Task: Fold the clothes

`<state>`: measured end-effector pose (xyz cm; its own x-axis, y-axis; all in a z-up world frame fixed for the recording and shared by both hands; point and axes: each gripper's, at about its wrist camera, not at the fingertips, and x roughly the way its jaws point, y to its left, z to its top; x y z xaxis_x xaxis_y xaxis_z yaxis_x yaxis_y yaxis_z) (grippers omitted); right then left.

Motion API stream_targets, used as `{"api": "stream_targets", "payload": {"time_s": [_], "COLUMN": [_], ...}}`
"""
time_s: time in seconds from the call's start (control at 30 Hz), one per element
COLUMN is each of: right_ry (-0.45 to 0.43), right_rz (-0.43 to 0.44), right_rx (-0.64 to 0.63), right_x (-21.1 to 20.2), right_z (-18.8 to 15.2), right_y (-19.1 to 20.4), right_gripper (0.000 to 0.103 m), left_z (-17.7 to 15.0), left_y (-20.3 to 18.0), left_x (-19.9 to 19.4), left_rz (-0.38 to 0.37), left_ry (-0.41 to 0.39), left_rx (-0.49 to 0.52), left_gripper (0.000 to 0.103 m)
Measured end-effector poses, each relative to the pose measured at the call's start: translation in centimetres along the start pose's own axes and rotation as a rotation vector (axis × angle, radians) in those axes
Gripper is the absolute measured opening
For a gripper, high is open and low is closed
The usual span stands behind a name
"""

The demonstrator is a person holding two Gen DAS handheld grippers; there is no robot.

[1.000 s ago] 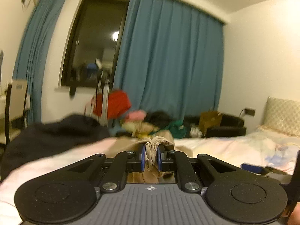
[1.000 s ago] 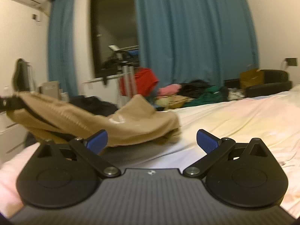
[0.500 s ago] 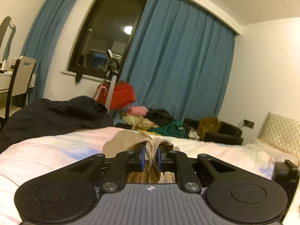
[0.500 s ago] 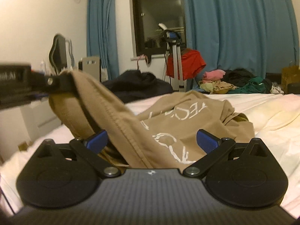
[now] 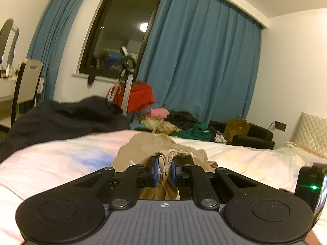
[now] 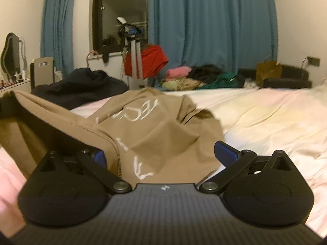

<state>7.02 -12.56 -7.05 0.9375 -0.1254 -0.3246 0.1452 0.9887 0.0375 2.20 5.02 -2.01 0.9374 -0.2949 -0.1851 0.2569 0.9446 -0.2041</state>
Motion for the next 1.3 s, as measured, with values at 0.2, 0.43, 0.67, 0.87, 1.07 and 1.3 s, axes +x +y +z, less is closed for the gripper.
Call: {"api": "stream_targets", "payload": {"time_s": [0.2,0.43,0.67,0.87,1.07,1.3], "right_ry": [0.144,0.209,0.27,0.048,-0.128,0.1], "right_rz": [0.056,0.05,-0.03,-0.03,-0.01,-0.099], "right_rx": [-0.063,0.077,0.415,0.581,0.542,0.47], "right_x": [1.0,1.9,2.4,-0.7,-2.9,-0.3], "right_z": [-1.6,-1.7,-0.9,1.1,2.8,0.9], "right_y": [0.9,-1.6,-8.8,-12.9,-13.5,-12.9], "right_gripper": [0.103,0.103,0.103,0.103,0.103,0.103], "left_z": [0.9,1.2,-0.1,-1.2,-0.5,-0.3], "left_y": [-0.4,-0.2,-1.9,-3.4,-2.8,-1.3], "left_x": [-1.9,-2.8,-1.0,-0.9,-2.4,-2.6], "left_rz": [-0.016,-0.012,-0.032,-0.148,-0.248,-0.202], "left_ry": [-0.098,-0.111,-0.004,0.001,-0.078,-0.086], "left_rx": [-0.024,-0.053,0.055,0.08,0.007,-0.063], "left_gripper": [0.013,0.013,0.013,0.013,0.013,0.013]}}
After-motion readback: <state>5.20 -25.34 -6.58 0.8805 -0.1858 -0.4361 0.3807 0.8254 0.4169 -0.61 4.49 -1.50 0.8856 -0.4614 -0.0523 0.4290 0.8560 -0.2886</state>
